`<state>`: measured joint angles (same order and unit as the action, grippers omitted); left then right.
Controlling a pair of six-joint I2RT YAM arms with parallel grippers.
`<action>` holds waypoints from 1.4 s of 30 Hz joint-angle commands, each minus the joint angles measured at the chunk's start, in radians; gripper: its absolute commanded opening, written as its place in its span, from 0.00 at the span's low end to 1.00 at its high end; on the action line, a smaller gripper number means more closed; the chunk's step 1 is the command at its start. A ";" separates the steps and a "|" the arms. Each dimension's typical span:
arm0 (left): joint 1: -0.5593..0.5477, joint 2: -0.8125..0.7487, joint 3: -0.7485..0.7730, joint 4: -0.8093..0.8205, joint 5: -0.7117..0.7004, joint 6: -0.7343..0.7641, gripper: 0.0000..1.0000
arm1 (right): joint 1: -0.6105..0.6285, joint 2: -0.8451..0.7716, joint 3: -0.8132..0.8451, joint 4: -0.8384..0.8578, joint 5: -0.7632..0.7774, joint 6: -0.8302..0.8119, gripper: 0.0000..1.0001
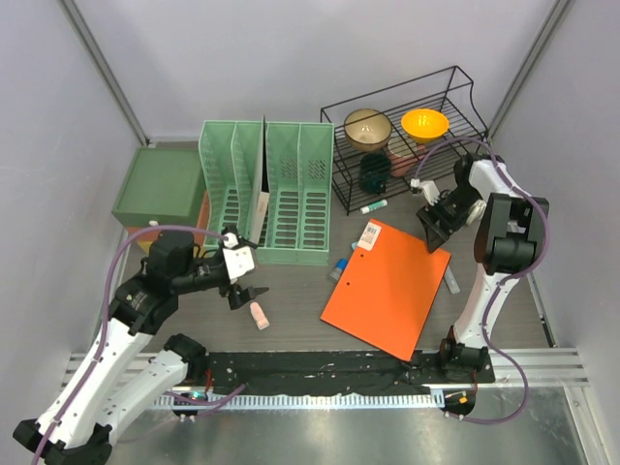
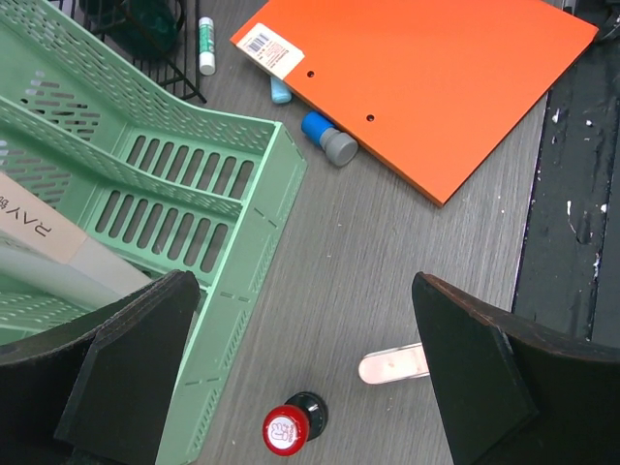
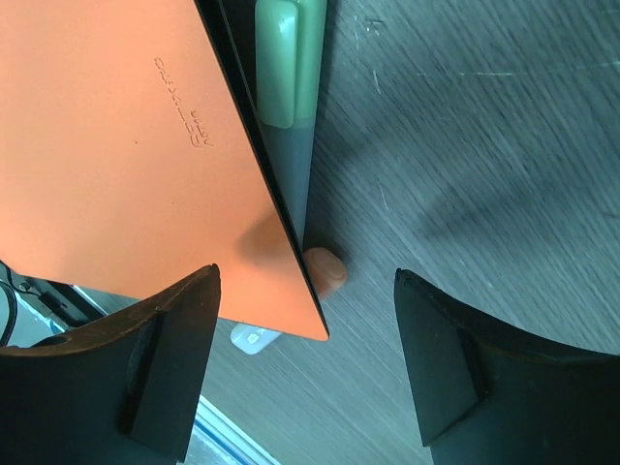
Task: Organize the desk
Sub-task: Pick up the folder from the center of the board.
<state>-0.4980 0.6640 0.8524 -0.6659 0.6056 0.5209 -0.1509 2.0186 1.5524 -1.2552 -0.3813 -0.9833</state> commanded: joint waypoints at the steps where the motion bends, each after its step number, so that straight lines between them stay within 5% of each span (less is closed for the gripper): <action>1: 0.001 0.002 0.005 -0.011 0.039 0.039 1.00 | -0.001 0.022 0.041 -0.021 -0.036 -0.043 0.78; 25: 0.001 -0.023 -0.015 -0.014 0.036 0.079 0.99 | -0.010 0.075 0.103 -0.251 -0.194 -0.190 0.62; 42: 0.001 -0.023 -0.026 0.009 0.010 0.077 0.99 | -0.010 0.123 0.058 -0.216 -0.134 -0.193 0.58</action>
<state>-0.4980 0.6434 0.8303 -0.6857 0.6247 0.5877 -0.1593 2.1342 1.6203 -1.3319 -0.5312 -1.1572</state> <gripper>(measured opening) 0.991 0.578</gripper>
